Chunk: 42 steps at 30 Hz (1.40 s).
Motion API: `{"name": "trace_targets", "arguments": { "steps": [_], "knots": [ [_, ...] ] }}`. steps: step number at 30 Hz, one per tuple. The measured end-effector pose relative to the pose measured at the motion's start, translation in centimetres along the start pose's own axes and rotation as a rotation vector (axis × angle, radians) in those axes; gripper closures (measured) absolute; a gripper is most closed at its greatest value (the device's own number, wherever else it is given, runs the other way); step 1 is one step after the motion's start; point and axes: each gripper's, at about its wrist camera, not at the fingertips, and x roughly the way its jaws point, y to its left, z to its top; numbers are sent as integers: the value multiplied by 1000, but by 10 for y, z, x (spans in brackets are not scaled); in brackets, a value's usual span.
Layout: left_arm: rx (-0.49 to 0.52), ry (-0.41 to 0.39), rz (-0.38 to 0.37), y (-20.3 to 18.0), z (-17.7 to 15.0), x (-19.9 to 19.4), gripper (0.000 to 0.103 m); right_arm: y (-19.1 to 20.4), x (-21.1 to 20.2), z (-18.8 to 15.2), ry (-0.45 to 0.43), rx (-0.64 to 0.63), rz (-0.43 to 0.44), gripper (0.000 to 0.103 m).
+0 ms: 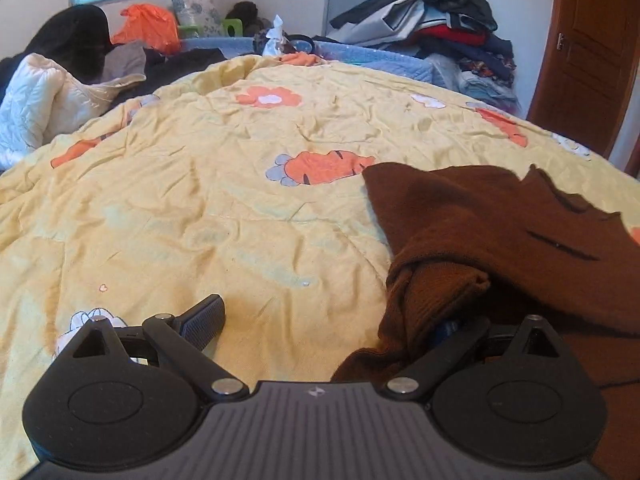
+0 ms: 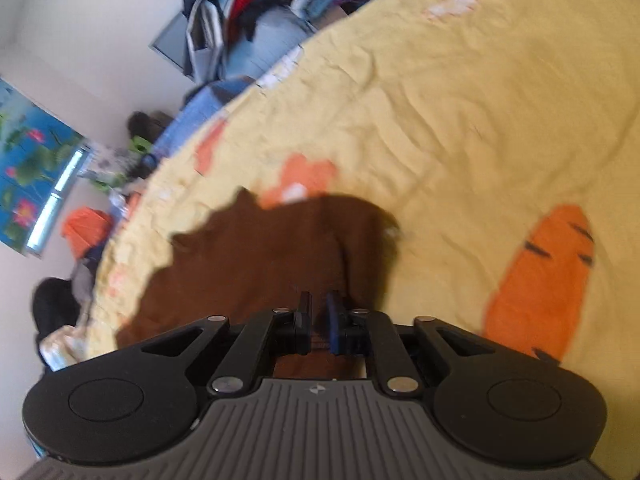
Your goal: Fold small clothes
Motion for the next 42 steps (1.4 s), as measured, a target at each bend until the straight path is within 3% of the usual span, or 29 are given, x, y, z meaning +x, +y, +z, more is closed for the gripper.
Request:
{"name": "trace_targets", "arguments": {
  "steps": [2,4,9,10,11,12,13,15,16,17,19,21,23,26,27,29,31,33,35,36,37,38,42],
  "knots": [
    [-33,-11,-56,9,4,-16,5,3,-10,-3,-48,-3,14,69],
    [-93,-70,-125,18,9,-35,5,19,-20,-3,-93,-75,-10,46],
    [-202,-215,-250,12,36,-54,4,67,-10,-1,-89,-263,-25,45],
    [-186,-218,-280,2,42,-50,4,74,-2,-2,-75,-282,-19,38],
    [-155,-202,-323,-8,47,-42,4,80,7,-3,-65,-299,-26,33],
    [-119,-157,-369,-20,52,-28,4,84,17,-5,-56,-311,-43,26],
    [-86,-88,-382,-32,54,-10,4,85,27,-7,-43,-322,-66,26],
    [-30,77,-361,-51,54,32,4,83,45,-17,-27,-355,-133,26],
    [-4,147,-322,-55,50,51,5,82,46,-23,-61,-401,-132,25],
    [81,81,-289,-59,44,55,3,80,45,-31,-75,-449,-128,23],
    [238,23,-193,-66,29,65,0,78,42,-46,-99,-555,-188,23],
    [246,24,-221,-61,30,68,0,78,40,-65,-132,-691,-231,23],
    [262,48,-206,-63,35,71,0,80,36,-66,-128,-697,-237,21],
    [264,33,-93,-63,43,53,1,91,28,-57,-96,-647,-280,21],
    [261,-8,-102,-63,43,41,1,97,24,-58,-97,-616,-300,19],
    [265,-107,-169,-65,43,11,1,108,15,-68,-112,-610,-223,17],
    [326,-164,-233,-82,37,-2,0,120,14,-76,-115,-629,-164,5],
    [401,-128,-275,-103,29,6,0,130,27,-83,-78,-655,-173,2],
    [465,-33,-256,-115,17,30,0,131,46,-93,-25,-684,-229,2],
    [478,-36,-260,-112,9,40,0,127,52,-101,-23,-720,-262,0],
    [467,-74,-286,-103,5,41,0,123,48,-112,-70,-775,-247,0],
    [449,-58,-307,-96,9,43,0,116,42,-116,-88,-758,-224,0],
    [437,-66,-209,-83,13,38,0,101,22,-115,-86,-722,-215,0]
  ]
}}
